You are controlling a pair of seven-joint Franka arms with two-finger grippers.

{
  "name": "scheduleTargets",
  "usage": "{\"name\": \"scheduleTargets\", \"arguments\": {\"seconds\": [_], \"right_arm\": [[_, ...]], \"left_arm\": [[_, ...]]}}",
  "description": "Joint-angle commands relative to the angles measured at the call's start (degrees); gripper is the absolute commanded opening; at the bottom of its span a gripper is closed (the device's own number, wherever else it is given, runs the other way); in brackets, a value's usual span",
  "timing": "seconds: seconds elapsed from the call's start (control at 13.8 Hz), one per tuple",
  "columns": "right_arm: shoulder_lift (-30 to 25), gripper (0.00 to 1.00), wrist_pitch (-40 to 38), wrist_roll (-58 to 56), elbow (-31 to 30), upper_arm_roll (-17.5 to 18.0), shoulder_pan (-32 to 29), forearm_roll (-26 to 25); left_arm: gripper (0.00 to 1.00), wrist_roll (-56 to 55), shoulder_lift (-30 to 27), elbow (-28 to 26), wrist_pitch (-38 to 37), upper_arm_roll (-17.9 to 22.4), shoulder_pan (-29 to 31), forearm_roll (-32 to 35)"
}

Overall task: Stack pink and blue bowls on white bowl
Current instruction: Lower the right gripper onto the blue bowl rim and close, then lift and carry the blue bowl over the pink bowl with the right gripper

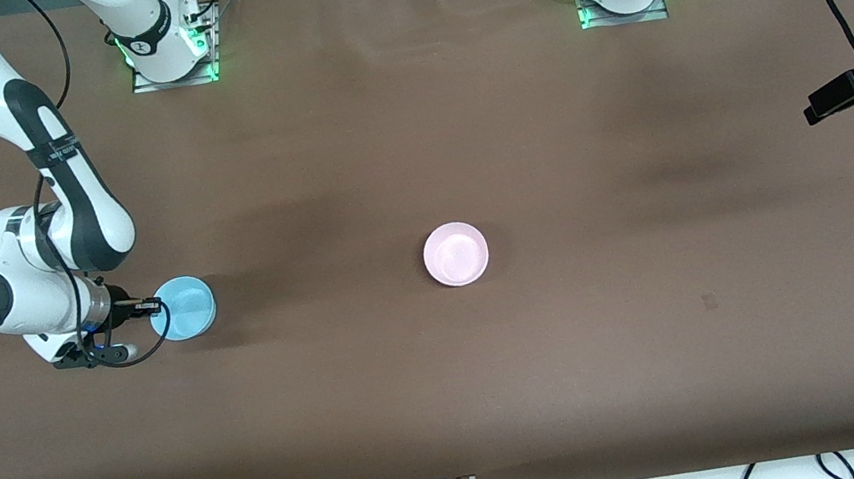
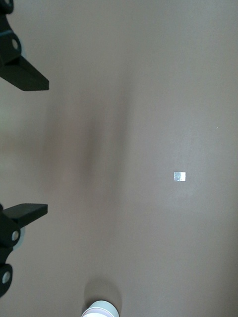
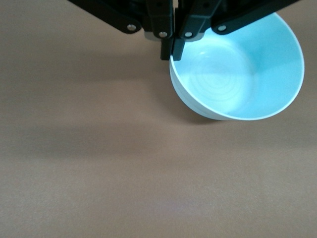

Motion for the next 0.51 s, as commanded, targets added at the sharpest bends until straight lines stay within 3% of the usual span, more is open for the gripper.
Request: {"name": "scheduleTargets", "arguments": {"seconds": [0.0,0.22,0.43], "right_arm": [[-2.71,0.00,-0.56,0.06,0.47,0.04,0.06,0.53],[-3.59,0.00,-9.24,1.80,7.05,0.13,1.02,0.53],[-3.51,0.00,-15.32,11.70,13.38,0.04,6.81,0.18]], "left_arm": [[1.00,-0.55,0.05,0.45,-0.43,0.00,-0.29,0.71],[1.00,-0.55,0.05,0.54,-0.43,0.00,-0.29,0.71],[1.00,-0.55,0.05,0.54,-0.43,0.00,-0.29,0.71]]}}
